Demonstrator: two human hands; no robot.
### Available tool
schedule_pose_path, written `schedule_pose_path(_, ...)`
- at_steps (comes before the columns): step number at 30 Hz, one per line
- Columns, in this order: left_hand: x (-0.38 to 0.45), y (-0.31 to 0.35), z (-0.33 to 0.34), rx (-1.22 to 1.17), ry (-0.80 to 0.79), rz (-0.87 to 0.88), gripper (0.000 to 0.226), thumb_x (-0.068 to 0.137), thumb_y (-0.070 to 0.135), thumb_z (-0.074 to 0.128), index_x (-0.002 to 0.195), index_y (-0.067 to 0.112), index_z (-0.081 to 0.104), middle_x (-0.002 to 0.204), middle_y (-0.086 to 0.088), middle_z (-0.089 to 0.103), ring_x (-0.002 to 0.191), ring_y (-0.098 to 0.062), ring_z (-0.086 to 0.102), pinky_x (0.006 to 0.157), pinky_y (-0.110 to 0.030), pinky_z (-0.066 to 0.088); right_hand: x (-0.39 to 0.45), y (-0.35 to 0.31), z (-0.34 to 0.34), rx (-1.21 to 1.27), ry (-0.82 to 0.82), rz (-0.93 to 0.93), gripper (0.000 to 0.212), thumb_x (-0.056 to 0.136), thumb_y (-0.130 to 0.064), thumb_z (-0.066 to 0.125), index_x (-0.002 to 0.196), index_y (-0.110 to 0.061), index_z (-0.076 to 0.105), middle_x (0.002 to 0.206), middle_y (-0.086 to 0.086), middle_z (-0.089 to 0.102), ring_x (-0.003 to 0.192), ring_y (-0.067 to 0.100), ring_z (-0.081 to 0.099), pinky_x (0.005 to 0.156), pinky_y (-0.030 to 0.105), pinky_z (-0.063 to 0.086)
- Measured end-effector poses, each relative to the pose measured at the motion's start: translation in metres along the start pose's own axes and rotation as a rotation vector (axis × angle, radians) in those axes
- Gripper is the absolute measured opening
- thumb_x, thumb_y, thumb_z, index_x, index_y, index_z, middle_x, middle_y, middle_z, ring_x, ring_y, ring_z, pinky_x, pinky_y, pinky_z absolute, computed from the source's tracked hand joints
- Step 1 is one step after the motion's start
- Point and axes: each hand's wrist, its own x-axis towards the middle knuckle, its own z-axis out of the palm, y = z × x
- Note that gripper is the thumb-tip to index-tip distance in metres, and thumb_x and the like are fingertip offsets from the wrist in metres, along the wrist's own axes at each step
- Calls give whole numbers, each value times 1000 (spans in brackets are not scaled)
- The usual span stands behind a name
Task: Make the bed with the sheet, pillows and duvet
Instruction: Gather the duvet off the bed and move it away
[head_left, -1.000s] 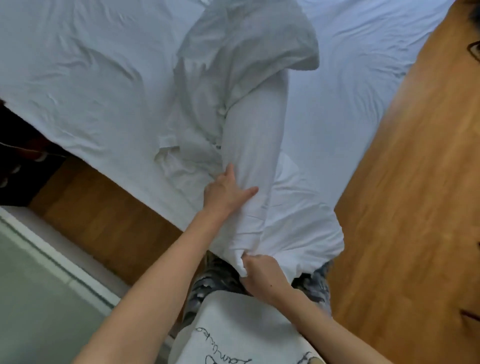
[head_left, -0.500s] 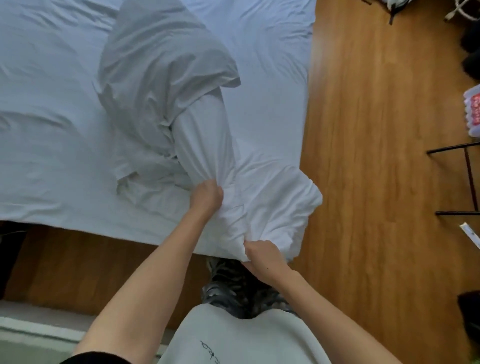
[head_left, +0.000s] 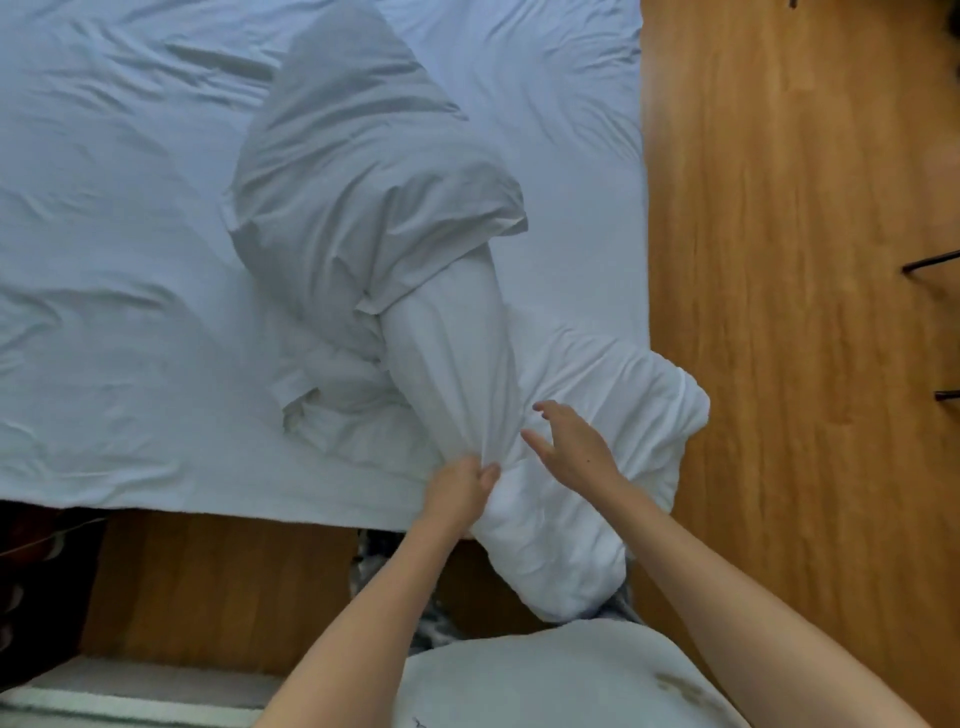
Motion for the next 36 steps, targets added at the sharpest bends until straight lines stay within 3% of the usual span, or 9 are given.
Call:
schedule_pose_path(6, 12, -33, -72, 16, -302, 317, 34, 98, 39, 50, 71, 18, 51, 64, 4, 48, 61, -14, 48, 56, -29, 34, 50, -79, 43, 299, 343, 359, 48, 96, -43, 47, 129, -9, 41, 130, 11, 50, 111, 28, 54, 79, 33, 39)
schedule_pose_path(9, 27, -86, -144, 41, -91, 346, 27, 97, 37, 51, 83, 15, 60, 77, 1, 60, 76, -20, 58, 65, -34, 44, 61, -106, 48, 249, 477, 433, 54, 95, -41, 49, 137, -10, 37, 138, 13, 45, 121, 31, 47, 93, 41, 42)
schedule_pose_path(13, 77, -139, -252, 30, 215, 165, 22, 94, 31, 55, 102, 14, 66, 103, -4, 69, 97, -24, 64, 78, -33, 46, 90, -147, 36, 135, 634, 358, 57, 94, -37, 53, 140, -8, 37, 142, 14, 40, 129, 32, 39, 104, 43, 36)
schedule_pose_path(18, 139, -129, -331, 80, 375, 197, 43, 96, 31, 53, 134, 11, 52, 135, -11, 55, 123, -28, 51, 97, -38, 41, 150, -198, 17, 28, 701, 162, 62, 92, -37, 59, 139, -4, 38, 142, 19, 39, 132, 34, 36, 109, 42, 32)
schedule_pose_path(23, 171, -99, -339, 161, 378, 358, 59, 96, 35, 54, 148, 16, 34, 147, -10, 39, 135, -27, 37, 105, -41, 36, 209, -231, -13, -252, 658, -18, 90, 80, -55, 67, 148, -10, 29, 151, 23, 29, 139, 39, 26, 114, 47, 22)
schedule_pose_path(29, 202, -81, -329, 224, 222, 409, 64, 94, 47, 53, 150, 26, 31, 158, -9, 24, 143, -31, 22, 113, -42, 24, 293, -252, -56, -573, 264, -100, 119, 71, -74, 61, 153, -16, -2, 159, 18, 7, 147, 32, 4, 119, 47, 5)
schedule_pose_path(31, 212, -84, -319, 223, 148, 403, 59, 96, 44, 52, 149, 29, 33, 159, -8, 21, 145, -29, 19, 116, -38, 18, 312, -250, -51, -610, 183, -101, 113, 70, -71, 65, 151, -10, 14, 152, 19, 26, 142, 32, 22, 116, 45, 15)
schedule_pose_path(34, 221, -90, -309, 182, 91, 426, 53, 96, 35, 54, 146, 24, 40, 158, -8, 25, 145, -26, 21, 117, -34, 16, 327, -235, -41, -634, 189, -78, 71, 79, -54, 69, 126, -6, 45, 126, 15, 55, 115, 32, 52, 91, 37, 38)
schedule_pose_path(36, 223, -93, -309, 107, 160, 460, 48, 94, 28, 58, 141, 17, 49, 150, -10, 39, 139, -25, 32, 113, -32, 22, 326, -221, -33, -643, 187, -70, 51, 87, -46, 63, 116, -6, 50, 116, 15, 61, 105, 33, 58, 74, 34, 36)
